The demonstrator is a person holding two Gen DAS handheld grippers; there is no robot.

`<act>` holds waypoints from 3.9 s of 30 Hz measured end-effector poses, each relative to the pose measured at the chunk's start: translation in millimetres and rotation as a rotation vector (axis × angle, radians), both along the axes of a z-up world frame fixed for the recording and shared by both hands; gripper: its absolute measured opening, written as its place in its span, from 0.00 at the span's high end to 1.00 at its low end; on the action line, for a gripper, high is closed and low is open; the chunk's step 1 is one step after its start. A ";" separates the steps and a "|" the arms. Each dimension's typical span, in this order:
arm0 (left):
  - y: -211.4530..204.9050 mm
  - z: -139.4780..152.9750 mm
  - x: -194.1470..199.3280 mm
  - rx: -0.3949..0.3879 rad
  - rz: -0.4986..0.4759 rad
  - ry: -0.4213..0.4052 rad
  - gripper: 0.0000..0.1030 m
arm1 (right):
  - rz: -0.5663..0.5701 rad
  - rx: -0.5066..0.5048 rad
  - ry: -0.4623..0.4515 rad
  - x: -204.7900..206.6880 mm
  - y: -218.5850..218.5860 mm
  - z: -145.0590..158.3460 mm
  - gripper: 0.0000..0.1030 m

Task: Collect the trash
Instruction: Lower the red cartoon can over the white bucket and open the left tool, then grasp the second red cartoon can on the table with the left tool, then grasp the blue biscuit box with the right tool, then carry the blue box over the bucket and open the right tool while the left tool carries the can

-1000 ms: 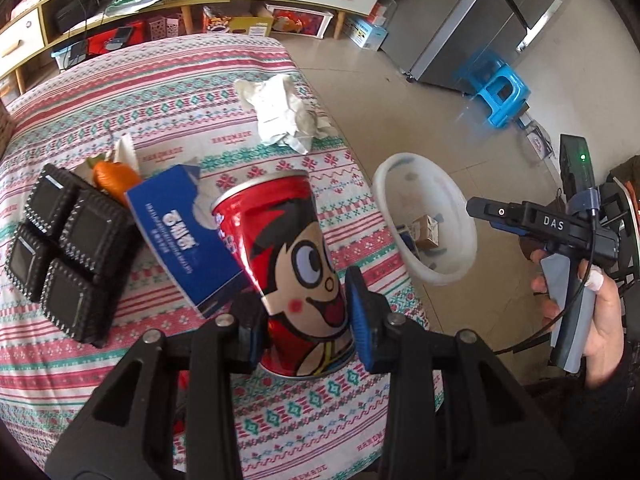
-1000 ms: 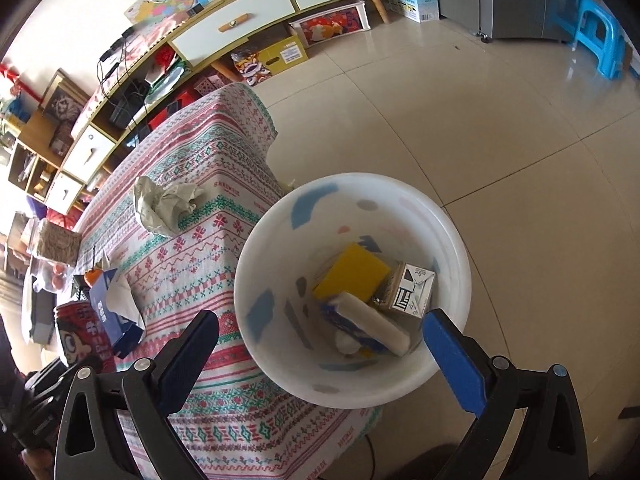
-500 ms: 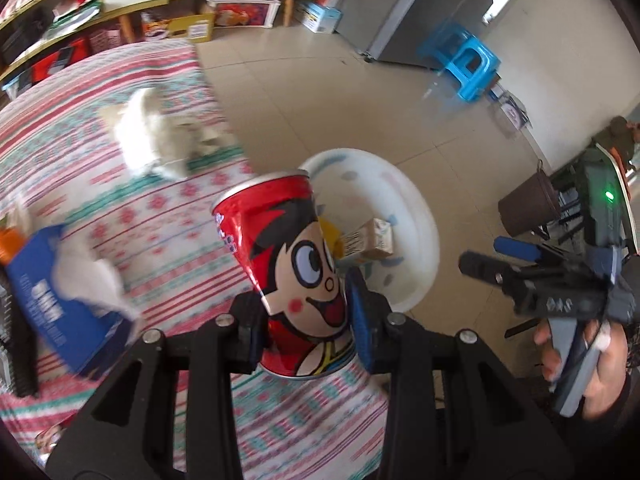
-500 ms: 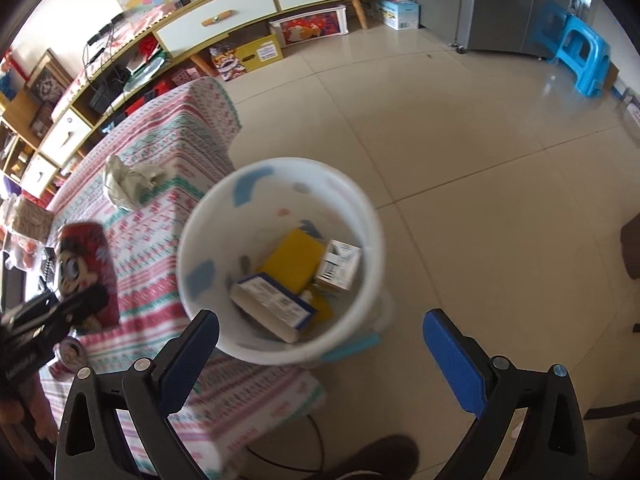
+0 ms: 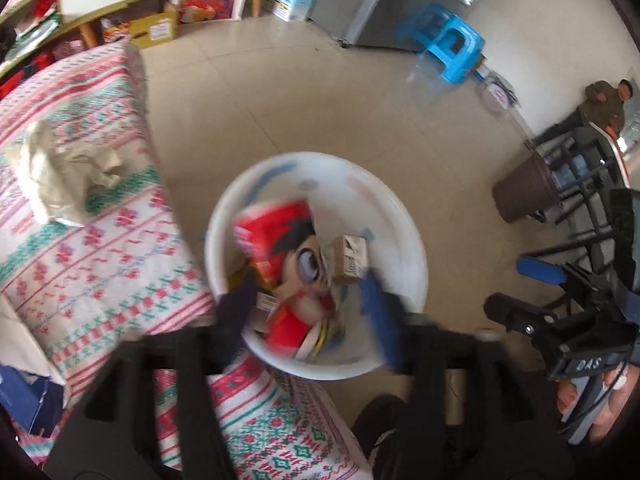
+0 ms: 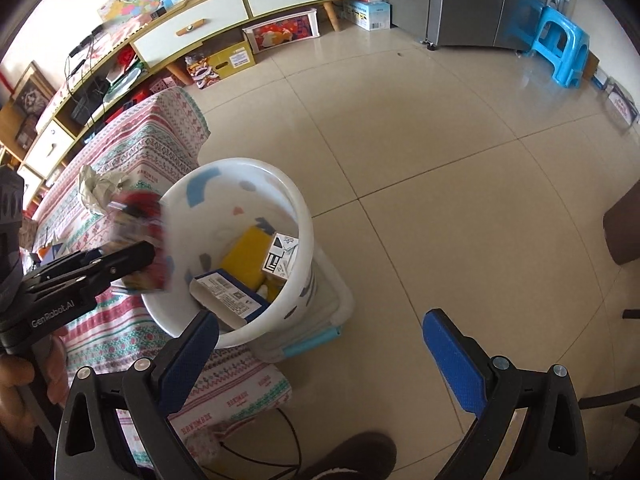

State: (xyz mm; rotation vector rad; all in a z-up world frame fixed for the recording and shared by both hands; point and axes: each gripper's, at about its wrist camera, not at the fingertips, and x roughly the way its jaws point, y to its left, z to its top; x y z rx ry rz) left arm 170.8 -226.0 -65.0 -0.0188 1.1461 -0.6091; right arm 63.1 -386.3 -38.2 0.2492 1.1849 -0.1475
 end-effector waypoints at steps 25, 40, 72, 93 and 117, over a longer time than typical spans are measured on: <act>184.5 54.2 -33.9 0.111 0.205 -0.068 0.03 | 0.137 -0.043 -0.014 29.4 91.6 9.7 0.00; 245.7 11.4 -70.0 0.164 0.305 0.144 0.03 | 0.279 -0.090 0.021 42.7 164.7 -2.6 0.00; 257.8 11.9 -82.5 0.073 0.434 0.039 0.10 | 0.324 -0.077 0.027 48.0 200.1 -4.0 0.00; 340.5 18.8 -88.1 0.093 0.558 -0.005 0.10 | 0.547 0.057 0.044 91.9 329.0 -34.2 0.01; 334.8 19.8 -83.0 0.101 0.541 -0.020 0.10 | 0.542 0.078 0.013 92.8 331.2 -32.6 0.32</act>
